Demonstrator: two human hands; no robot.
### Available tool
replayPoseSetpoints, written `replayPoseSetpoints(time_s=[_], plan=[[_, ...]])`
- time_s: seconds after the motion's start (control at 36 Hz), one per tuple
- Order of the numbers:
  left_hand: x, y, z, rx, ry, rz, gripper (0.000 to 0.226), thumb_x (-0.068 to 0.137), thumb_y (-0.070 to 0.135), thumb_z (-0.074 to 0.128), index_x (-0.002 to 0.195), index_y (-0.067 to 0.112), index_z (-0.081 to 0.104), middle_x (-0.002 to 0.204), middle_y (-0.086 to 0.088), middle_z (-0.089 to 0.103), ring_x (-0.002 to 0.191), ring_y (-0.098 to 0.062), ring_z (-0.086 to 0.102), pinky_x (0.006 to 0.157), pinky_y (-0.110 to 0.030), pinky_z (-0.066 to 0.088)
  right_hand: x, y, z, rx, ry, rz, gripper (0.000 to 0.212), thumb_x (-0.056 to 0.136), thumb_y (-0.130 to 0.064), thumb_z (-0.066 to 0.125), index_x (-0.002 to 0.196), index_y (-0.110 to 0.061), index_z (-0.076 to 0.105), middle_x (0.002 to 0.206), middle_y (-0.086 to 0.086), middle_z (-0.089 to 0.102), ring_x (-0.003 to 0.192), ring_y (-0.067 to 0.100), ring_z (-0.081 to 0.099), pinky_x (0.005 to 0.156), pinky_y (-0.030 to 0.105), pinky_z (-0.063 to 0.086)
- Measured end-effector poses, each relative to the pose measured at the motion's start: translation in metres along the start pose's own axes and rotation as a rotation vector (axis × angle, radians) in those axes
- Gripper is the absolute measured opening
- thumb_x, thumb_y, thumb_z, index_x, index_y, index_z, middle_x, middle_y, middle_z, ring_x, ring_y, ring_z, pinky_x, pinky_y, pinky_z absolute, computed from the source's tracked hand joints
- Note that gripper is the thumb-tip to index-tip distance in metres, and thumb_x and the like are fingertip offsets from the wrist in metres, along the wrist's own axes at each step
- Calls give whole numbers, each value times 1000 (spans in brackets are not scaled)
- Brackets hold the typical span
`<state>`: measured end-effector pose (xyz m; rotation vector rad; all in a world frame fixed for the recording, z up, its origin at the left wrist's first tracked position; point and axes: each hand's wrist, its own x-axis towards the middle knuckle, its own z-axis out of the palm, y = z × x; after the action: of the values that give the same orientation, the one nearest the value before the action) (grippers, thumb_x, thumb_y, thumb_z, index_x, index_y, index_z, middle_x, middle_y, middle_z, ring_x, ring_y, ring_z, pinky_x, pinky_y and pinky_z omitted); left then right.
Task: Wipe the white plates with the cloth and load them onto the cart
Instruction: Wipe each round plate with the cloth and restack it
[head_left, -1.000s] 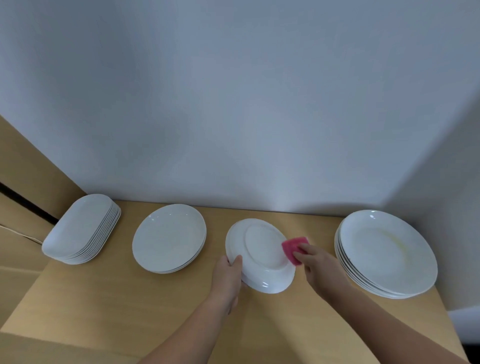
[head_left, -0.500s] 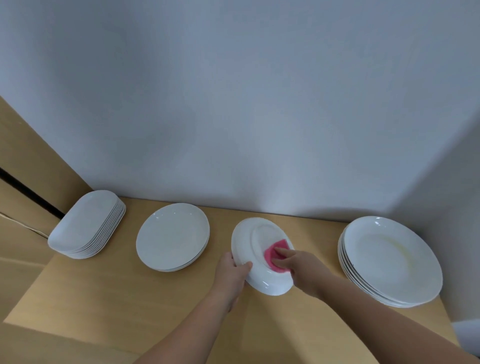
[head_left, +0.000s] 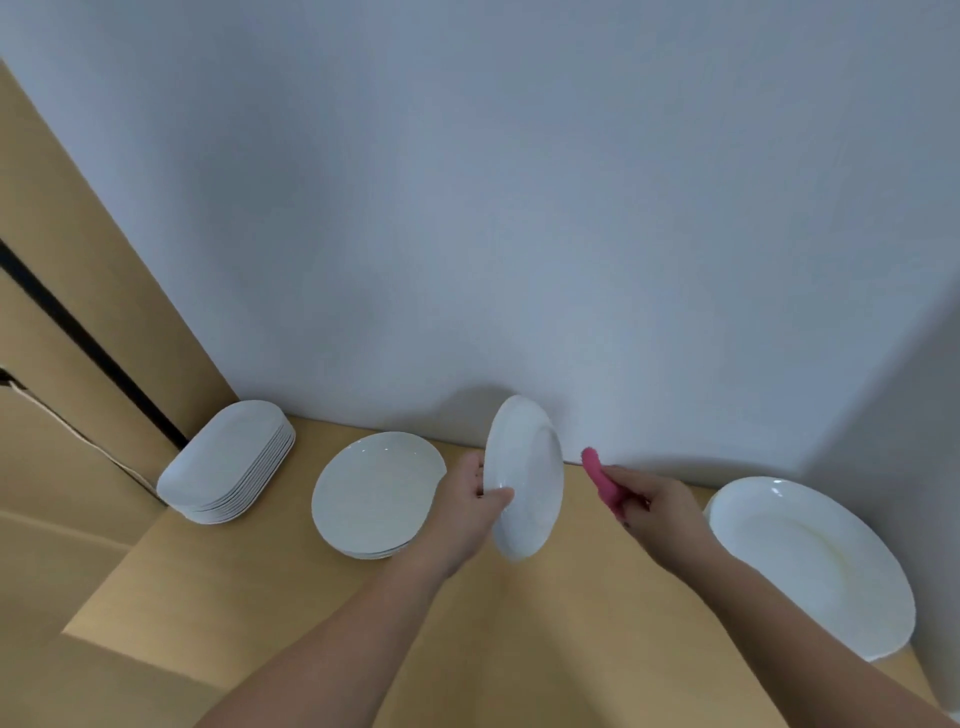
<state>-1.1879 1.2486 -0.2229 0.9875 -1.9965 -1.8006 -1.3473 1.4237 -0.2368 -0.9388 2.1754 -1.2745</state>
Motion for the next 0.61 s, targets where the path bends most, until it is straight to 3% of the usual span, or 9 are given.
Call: replayPoseSetpoints(time_s=[0.06, 0.11, 0.22, 0.31, 0.39, 0.61], plan=[[-1, 4, -12, 64, 40, 46, 32, 88, 10, 61, 114, 29, 56, 108, 7, 68, 97, -9, 65, 82, -30, 56, 3, -8, 3, 42, -11, 22, 34, 84, -34, 40, 90, -16, 68, 56, -5, 44, 51, 13, 38, 54, 26, 35], [-1, 4, -23, 172, 77, 86, 33, 89, 13, 61, 113, 34, 55, 103, 11, 68, 91, -7, 66, 79, -31, 57, 6, -16, 6, 107, -32, 20, 23, 86, -15, 38, 80, -8, 60, 52, 4, 43, 46, 19, 37, 50, 28, 34], [-3, -2, -46, 481, 124, 193, 35, 91, 20, 54, 111, 48, 49, 93, 11, 66, 82, -10, 62, 70, -31, 53, 14, -29, 14, 175, -30, 22, 26, 83, 5, 35, 86, 1, 60, 51, 12, 46, 42, 22, 42, 44, 26, 35], [-2, -12, -63, 796, 164, 281, 38, 93, 22, 50, 127, 39, 47, 85, 8, 62, 73, -15, 55, 60, -29, 40, 19, -33, 23, 174, -55, 22, 28, 80, 7, 33, 85, 1, 59, 52, 17, 45, 42, 23, 43, 43, 28, 34], [-3, -19, -78, 1029, 184, 318, 31, 94, 21, 47, 122, 33, 47, 70, 10, 52, 62, -18, 47, 54, -30, 29, 20, -35, 31, 162, -62, 23, 29, 80, 5, 34, 90, 0, 61, 54, 25, 47, 41, 24, 44, 42, 27, 35], [-10, -43, -108, 1251, 109, 281, 29, 88, 12, 45, 112, 28, 48, 70, 9, 47, 63, -21, 46, 54, -31, 25, 19, -43, 50, 106, -90, 38, 27, 84, -1, 34, 88, -3, 60, 48, 15, 47, 40, 21, 41, 42, 22, 33]])
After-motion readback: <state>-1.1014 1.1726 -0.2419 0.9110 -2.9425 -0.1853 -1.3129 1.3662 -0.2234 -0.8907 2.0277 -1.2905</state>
